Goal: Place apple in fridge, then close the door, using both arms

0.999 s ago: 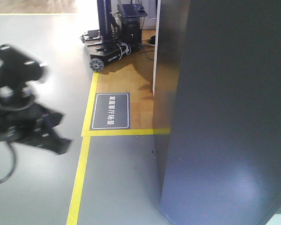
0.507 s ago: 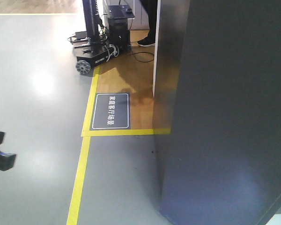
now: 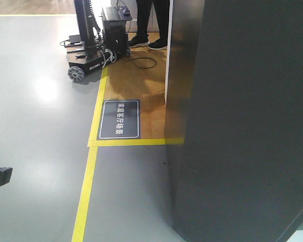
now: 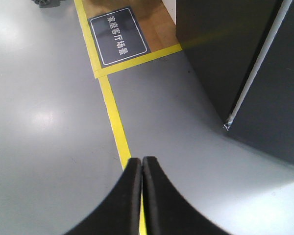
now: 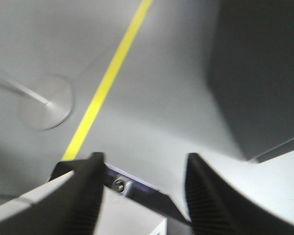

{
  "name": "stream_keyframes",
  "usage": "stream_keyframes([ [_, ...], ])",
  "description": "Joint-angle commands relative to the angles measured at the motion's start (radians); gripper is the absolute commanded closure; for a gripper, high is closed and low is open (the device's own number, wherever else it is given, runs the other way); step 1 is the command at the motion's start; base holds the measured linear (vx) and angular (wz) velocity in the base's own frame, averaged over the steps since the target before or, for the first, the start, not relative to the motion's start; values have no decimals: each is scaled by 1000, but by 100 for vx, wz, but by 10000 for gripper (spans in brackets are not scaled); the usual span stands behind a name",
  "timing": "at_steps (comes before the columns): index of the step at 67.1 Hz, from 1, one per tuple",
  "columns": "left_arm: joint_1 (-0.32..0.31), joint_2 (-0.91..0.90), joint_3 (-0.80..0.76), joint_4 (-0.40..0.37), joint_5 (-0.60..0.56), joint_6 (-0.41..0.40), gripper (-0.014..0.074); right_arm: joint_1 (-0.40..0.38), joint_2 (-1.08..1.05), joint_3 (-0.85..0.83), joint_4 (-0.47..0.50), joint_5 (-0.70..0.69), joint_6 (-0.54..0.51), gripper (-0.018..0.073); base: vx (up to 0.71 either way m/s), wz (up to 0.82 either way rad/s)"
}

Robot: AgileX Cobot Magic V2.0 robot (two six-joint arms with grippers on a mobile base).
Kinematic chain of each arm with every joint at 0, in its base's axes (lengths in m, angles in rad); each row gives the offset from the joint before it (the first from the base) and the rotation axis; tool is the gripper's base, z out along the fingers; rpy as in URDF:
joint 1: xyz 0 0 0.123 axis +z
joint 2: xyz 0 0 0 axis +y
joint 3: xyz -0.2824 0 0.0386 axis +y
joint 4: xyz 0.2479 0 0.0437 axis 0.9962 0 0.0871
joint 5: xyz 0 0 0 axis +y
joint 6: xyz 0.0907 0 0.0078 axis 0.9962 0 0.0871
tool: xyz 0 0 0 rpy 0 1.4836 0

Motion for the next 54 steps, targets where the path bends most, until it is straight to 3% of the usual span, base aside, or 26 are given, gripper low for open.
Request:
stream_keyframes([
  [1,1,-12,-27,7,-55,-9,603,0,55,-74,-63,-80,40,391,0,0],
  [11,1,-12,-27,7,-55,-9,603,0,125,-134,-129,-97,49,577,0,0],
  [29,1,-12,-27,7,-55,-9,603,-1,281,-160,-135,-256,63,568,0,0],
  [38,1,-12,-27,7,-55,-9,603,-5,350,-161,-251,-324,154,568,0,0],
  [47,1,-12,-27,7,-55,-9,603,-83,375,-207,-391,-298,220,566,0,0],
  [54,1,-12,-27,7,-55,-9,603,-177,375,-243,-423,-329,218,563,0,0],
])
